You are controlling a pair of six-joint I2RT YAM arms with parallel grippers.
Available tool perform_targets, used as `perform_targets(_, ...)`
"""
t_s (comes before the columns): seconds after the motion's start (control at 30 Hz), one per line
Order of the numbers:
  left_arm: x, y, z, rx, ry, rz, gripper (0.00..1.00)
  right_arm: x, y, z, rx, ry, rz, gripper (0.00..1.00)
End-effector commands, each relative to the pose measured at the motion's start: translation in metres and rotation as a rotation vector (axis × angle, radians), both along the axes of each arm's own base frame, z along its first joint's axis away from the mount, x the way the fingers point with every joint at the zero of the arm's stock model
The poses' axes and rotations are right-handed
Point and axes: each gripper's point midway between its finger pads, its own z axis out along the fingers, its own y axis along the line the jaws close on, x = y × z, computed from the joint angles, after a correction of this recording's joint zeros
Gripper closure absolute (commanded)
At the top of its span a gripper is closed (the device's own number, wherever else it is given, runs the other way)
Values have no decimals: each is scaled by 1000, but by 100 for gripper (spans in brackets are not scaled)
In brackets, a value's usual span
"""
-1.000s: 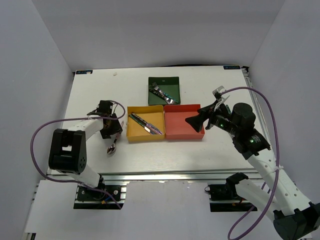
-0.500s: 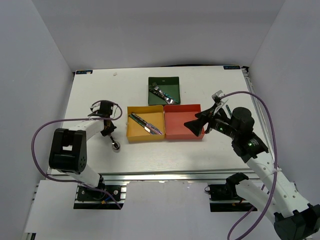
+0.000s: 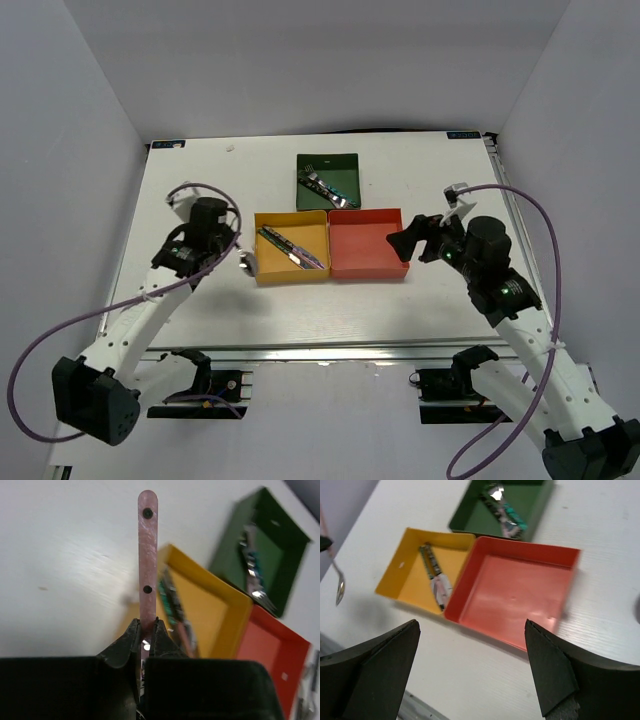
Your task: Sort the eating utensils into containers
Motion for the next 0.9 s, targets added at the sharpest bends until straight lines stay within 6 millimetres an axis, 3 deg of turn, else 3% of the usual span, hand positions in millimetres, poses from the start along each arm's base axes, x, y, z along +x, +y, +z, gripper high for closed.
perform_targets(0.0, 8, -89, 22, -190, -111, -108, 100, 11, -37, 11, 18, 8, -204, 10)
perform_targets(0.03, 17, -113, 39, -281, -188, -103, 100, 12, -46, 12, 16, 8, -252, 10)
perform_targets(0.07, 20, -127, 45, -293, -232, -92, 100, 12, -52, 14, 16, 4, -280, 11)
perform_targets(0.1, 13, -156, 49, -315, -252, -130, 100, 10, -58, 20, 27, -7, -301, 11)
perform_targets(0.13, 22, -176, 55, -343, -284, -110, 100, 12, -66, 28, 24, -23, -343, 11)
perform_targets(0.2, 26, -201, 56, -340, -311, -85, 100, 9, -73, 30, 12, -14, -361, 11)
perform_targets(0.23, 38, -222, 52, -362, -308, -70, 100, 9, -78, 36, 5, -24, -382, 10)
perform_targets(0.33, 51, -259, 44, -403, -312, -68, 100, 6, -87, 35, -25, -10, -419, 11)
perform_targets(0.37, 60, -280, 36, -396, -300, -70, 100, 5, -90, 38, -36, -18, -427, 10)
perform_targets(0.47, 76, -314, 9, -378, -242, -60, 100, 3, -96, 37, -59, -15, -450, 10)
perform_targets(0.57, 81, -341, -18, -421, -198, -69, 100, 1, -99, 36, -80, -20, -453, 10)
perform_targets(0.87, 82, -378, -44, -546, -191, -41, 100, 0, -90, 33, -79, -10, -393, 11)
